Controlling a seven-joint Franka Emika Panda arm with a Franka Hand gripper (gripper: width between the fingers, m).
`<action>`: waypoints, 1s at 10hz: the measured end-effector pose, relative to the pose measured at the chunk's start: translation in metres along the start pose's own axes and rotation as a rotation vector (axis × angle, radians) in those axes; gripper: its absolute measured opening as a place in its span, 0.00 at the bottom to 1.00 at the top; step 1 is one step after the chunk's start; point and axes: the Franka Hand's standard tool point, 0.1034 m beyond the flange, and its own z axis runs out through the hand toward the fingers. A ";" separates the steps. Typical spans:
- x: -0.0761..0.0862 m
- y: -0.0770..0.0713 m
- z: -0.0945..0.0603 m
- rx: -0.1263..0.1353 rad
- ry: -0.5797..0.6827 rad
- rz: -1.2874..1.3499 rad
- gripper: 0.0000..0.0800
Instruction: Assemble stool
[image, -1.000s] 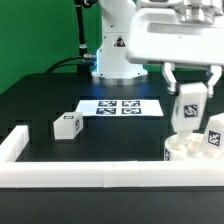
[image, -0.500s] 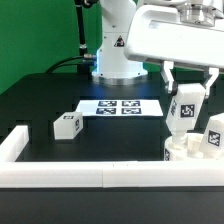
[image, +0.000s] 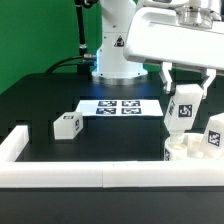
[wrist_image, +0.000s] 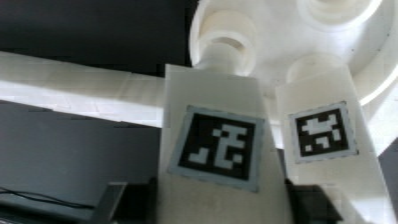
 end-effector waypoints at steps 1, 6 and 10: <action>0.001 0.002 0.000 -0.001 0.001 0.004 0.41; -0.007 -0.004 0.007 -0.004 -0.009 0.008 0.41; -0.008 -0.008 0.011 -0.003 0.004 0.010 0.41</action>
Offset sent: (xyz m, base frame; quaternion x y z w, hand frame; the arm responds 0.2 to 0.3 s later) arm 0.0038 0.0055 -0.0086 -0.0017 0.0086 0.0036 1.0000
